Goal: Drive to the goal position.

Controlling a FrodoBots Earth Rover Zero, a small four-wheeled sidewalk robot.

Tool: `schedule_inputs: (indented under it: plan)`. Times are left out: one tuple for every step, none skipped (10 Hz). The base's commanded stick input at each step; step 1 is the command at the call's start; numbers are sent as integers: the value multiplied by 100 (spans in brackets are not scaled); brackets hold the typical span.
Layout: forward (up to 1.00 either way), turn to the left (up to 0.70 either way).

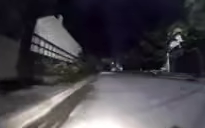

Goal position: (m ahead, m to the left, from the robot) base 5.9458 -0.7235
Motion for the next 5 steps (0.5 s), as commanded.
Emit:
schedule_inputs:
  plan:
    - [70,-35]
    - [70,-35]
    - [70,-32]
    - [70,-15]
    - [70,0]
